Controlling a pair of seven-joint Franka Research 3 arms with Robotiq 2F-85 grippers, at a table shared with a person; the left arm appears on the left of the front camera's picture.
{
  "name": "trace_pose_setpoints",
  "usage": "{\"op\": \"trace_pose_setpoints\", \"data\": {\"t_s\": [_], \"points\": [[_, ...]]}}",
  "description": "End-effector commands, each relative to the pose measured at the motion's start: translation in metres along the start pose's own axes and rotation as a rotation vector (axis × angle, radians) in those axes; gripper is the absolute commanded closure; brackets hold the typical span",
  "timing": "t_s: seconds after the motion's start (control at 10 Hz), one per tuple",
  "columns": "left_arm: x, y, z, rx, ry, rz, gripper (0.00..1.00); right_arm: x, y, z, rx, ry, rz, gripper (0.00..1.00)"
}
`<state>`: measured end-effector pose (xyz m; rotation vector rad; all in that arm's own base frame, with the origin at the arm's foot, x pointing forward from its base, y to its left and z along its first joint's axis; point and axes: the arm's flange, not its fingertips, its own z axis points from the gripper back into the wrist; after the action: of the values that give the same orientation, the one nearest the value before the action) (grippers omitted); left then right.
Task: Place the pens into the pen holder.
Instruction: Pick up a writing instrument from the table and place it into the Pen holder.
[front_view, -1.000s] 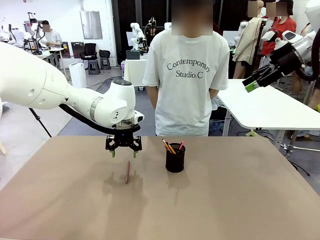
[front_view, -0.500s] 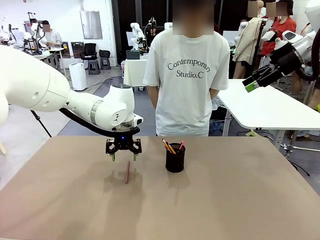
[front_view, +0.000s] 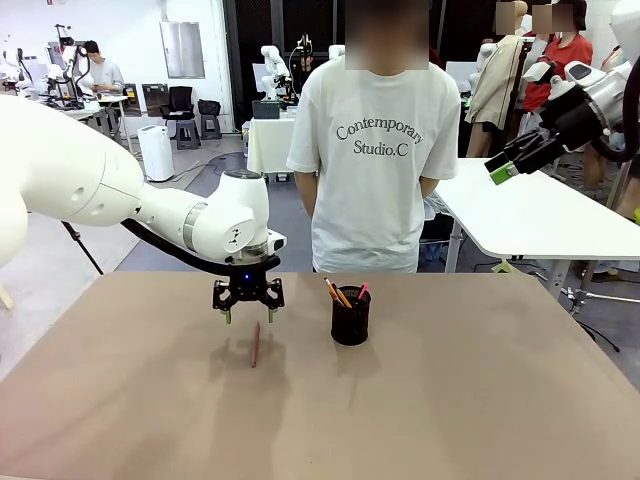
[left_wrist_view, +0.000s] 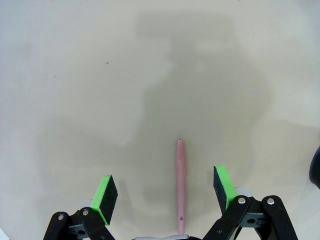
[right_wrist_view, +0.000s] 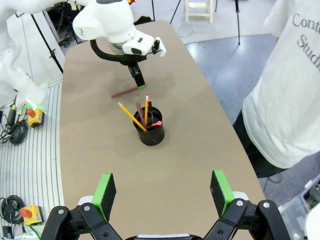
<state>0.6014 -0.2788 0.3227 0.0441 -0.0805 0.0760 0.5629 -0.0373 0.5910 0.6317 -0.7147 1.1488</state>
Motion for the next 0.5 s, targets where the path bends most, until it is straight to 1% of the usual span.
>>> {"op": "trace_pose_setpoints", "data": {"t_s": [0.0,0.4], "points": [[0.0081,0.001,-0.0028,-0.017,0.025,0.009,0.0,0.0012,0.0003,0.0013,-0.006,-0.001,0.001,0.0],[0.009,0.0004,-0.0101,-0.033,0.046,-0.005,0.0,0.0012,0.0003,0.0013,-0.006,-0.001,0.001,0.0]]}}
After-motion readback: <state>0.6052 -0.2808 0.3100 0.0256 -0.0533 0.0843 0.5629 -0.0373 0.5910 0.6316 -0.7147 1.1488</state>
